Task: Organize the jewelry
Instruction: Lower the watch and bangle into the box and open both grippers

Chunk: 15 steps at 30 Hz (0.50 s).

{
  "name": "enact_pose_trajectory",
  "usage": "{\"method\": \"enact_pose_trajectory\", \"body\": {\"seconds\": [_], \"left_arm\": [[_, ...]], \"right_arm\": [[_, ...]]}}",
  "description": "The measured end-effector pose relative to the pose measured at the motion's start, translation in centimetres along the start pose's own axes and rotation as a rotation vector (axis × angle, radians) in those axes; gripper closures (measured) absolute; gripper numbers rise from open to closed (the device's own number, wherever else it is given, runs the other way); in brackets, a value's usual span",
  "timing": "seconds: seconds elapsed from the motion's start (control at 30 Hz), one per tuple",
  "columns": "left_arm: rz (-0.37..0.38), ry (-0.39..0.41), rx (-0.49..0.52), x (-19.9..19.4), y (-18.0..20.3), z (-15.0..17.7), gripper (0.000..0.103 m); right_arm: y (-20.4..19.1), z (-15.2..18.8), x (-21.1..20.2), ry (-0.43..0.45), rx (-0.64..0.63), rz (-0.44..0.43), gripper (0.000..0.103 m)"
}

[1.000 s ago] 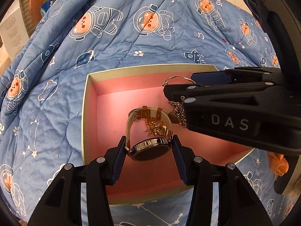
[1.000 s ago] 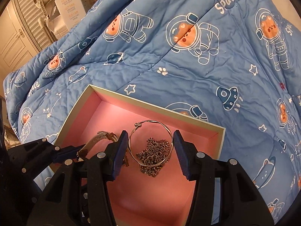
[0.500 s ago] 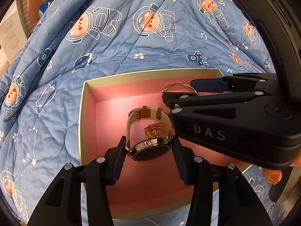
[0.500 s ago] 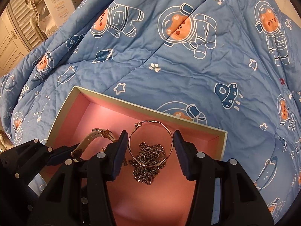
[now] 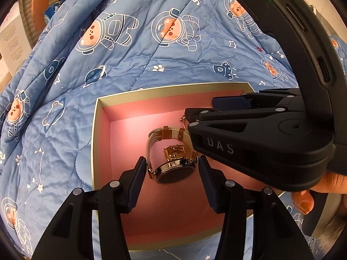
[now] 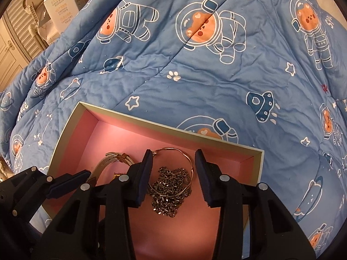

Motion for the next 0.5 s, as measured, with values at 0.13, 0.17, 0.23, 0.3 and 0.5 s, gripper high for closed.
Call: {"method": "enact_pose_trajectory", "body": {"seconds": [0.13,0.17,0.23,0.3,0.5], "left_arm": [[-0.008,0.022,0.019,-0.6,0.2,0.0,0.038],[-0.011,0.026,0.025,-0.8,0.2,0.1,0.037],[-0.016,0.042,0.035,-1.4,0.3,0.1,0.032],[-0.025,0.071,0.055,-2.4,0.3,0.2,0.025],[-0.044,0.170,0.059,-6.5,0.3,1.3,0.012]], "right_arm": [[-0.1,0.0,-0.3,0.003,0.018,-0.023,0.058],[-0.1,-0.1,-0.5,0.009,0.028,-0.030,0.051],[-0.1,-0.2,-1.2,0.029,0.060,-0.054,0.044],[-0.1,-0.3,-1.8,0.050,0.076,-0.074,0.044],[0.4,0.1,-4.5,0.115,0.118,-0.130,0.031]]}}
Point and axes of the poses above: each gripper's, at about its wrist camera, not at the fingertips, and x roughly the way its jaws point, y to its right, z to its underside, the point moved 7 cm from there along x, roughly the way its jaws point, and after that the axes turned 15 degrees about y, right-handed, at the moved point
